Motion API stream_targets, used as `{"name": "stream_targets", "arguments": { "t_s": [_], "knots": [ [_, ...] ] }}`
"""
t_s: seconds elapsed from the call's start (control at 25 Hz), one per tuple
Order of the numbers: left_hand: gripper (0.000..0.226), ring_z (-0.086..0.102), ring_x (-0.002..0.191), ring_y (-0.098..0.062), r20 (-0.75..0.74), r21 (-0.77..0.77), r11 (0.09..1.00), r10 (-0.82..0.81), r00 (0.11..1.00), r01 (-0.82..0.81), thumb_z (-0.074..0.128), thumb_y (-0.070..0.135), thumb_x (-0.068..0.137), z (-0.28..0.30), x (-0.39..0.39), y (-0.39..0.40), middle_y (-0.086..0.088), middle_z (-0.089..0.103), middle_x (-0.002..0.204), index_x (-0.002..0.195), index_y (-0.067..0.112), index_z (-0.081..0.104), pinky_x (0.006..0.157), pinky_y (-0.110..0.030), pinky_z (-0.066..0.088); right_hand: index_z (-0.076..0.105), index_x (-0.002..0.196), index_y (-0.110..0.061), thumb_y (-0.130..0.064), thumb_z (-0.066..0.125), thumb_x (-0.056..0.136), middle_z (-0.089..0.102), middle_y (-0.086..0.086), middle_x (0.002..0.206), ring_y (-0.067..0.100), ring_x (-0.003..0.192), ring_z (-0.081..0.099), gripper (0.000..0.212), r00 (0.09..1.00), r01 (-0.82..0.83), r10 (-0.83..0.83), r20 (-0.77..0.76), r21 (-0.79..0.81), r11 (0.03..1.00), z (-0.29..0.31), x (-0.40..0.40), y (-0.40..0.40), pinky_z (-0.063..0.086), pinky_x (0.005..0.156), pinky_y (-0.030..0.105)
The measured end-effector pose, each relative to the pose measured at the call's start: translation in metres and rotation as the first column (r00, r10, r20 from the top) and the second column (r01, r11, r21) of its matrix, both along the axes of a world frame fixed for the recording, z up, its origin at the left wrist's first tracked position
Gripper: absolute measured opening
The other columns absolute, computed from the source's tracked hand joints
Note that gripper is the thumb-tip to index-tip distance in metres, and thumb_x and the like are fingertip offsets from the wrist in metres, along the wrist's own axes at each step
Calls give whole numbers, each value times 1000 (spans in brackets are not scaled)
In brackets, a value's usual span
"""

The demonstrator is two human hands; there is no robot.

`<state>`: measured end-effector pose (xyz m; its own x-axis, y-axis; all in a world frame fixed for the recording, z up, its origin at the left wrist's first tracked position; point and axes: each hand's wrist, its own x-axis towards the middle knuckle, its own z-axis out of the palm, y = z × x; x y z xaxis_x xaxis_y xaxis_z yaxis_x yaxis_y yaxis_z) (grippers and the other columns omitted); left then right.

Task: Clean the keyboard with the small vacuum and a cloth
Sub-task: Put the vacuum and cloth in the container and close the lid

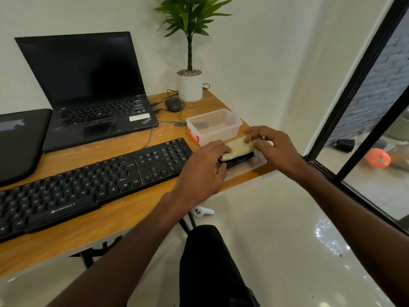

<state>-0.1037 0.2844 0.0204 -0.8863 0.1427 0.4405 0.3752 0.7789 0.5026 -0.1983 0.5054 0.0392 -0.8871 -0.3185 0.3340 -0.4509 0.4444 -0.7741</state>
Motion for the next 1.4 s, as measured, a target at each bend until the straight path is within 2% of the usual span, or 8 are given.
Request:
{"name": "stream_targets", "arguments": {
  "t_s": [0.16,0.28,0.44,0.56,0.76,0.88,1.04,1.4],
  "knots": [
    [54,33,155,-17,-11,-214,977,20,1000,-22,61,30,102,-12,10,5,0,40,168,155,22,50,129,-40,21,54,145,-29,-33,45,107,56,-9,148,16,140,48,40,926,-53,172,-336,335,941,-9,17,-5,41,112,43],
    [58,26,159,-18,-8,-285,958,32,999,-33,54,37,106,-18,10,4,0,30,174,161,24,41,131,-46,20,36,157,-34,-44,23,111,37,-14,163,13,155,24,49,935,-20,202,-291,527,849,-27,23,-7,26,122,45],
    [66,18,162,-18,-4,-238,971,37,999,-37,54,39,107,-13,15,4,-1,23,176,165,21,31,132,-42,12,33,159,-33,-47,24,110,32,-13,166,10,157,17,52,927,46,153,-343,510,859,-19,26,-9,21,123,47],
    [63,17,162,-15,-43,-181,979,89,995,-96,52,37,108,-4,26,-11,1,27,174,165,21,32,131,-42,12,47,153,-24,-36,35,111,40,-9,162,10,154,26,45,900,84,64,-432,317,945,-7,38,-26,25,122,45],
    [55,23,161,-20,-98,-148,931,322,942,-333,52,36,109,-4,67,-70,-2,37,170,159,19,41,129,-54,23,58,141,-13,-17,52,105,53,0,152,16,144,45,36,894,-79,120,-431,111,991,2,79,-96,40,115,45],
    [53,26,160,-25,-75,-207,842,494,866,-498,49,42,109,-10,104,-121,-3,39,168,156,19,45,129,-56,23,54,145,-19,-31,49,104,47,2,157,22,147,40,43,917,-82,180,-356,273,959,-8,98,-152,36,117,51],
    [58,39,151,-30,-62,-318,707,650,758,-632,43,58,102,-16,159,-179,-4,48,159,148,26,55,124,-60,27,41,151,-41,-58,36,104,28,-2,168,31,156,19,51,958,-61,217,-190,600,797,-27,104,-196,18,122,61],
    [49,49,141,-21,60,-289,725,665,744,-625,59,53,102,-10,162,-227,6,54,150,147,34,59,120,-63,31,43,149,-46,-57,40,104,31,-6,167,27,156,22,47,967,13,149,-209,619,786,-31,91,-228,15,122,61]
  ]
}}
